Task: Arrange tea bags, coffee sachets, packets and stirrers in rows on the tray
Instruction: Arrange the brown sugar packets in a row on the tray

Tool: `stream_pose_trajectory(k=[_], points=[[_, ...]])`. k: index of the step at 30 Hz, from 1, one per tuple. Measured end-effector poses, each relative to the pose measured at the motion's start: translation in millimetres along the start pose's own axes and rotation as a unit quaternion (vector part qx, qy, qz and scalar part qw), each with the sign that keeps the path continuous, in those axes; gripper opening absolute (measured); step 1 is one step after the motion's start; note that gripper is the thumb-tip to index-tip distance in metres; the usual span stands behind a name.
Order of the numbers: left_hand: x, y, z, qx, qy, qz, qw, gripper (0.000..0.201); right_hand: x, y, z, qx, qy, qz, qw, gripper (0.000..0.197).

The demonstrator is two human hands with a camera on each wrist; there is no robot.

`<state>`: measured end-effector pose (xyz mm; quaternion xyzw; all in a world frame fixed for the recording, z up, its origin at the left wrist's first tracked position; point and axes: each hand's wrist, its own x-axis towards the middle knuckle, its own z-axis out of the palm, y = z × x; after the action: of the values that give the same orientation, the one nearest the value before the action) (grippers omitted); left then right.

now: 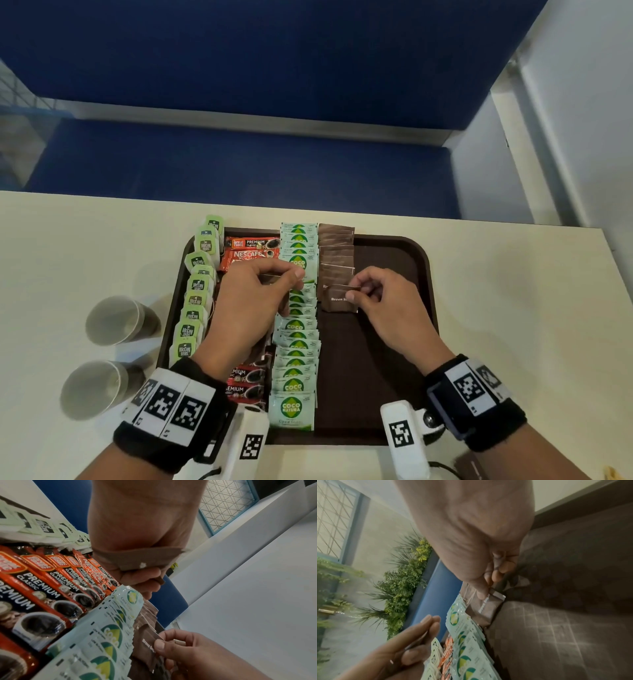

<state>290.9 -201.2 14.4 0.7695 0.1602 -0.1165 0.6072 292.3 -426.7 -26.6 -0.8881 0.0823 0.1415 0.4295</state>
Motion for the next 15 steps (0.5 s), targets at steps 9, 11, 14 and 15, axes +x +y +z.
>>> stream_pose_trajectory(k=[9,11,14,15], points=[[-2.1,0.6,0.7,-0.008,0.000,-0.003,1.000,0.007,2.2,4.4,17.7,-0.009,0.048,-0.024,0.999,0.021],[-2.1,0.9,0.2,-0.006,0.000,-0.001,1.000,0.007,2.4,5.1,18.1,-0.011,0.051,-0.026,0.998,0.023],[-1.6,0.6,-0.6,-0.005,0.000,0.002,1.000,0.006,2.4,5.7,17.4,-0.005,0.051,-0.023,0.998,0.026],[-1.6,0.4,-0.5,-0.004,-0.001,0.002,1.000,0.006,2.1,5.5,16.9,-0.003,0.051,-0.022,0.998,0.027]])
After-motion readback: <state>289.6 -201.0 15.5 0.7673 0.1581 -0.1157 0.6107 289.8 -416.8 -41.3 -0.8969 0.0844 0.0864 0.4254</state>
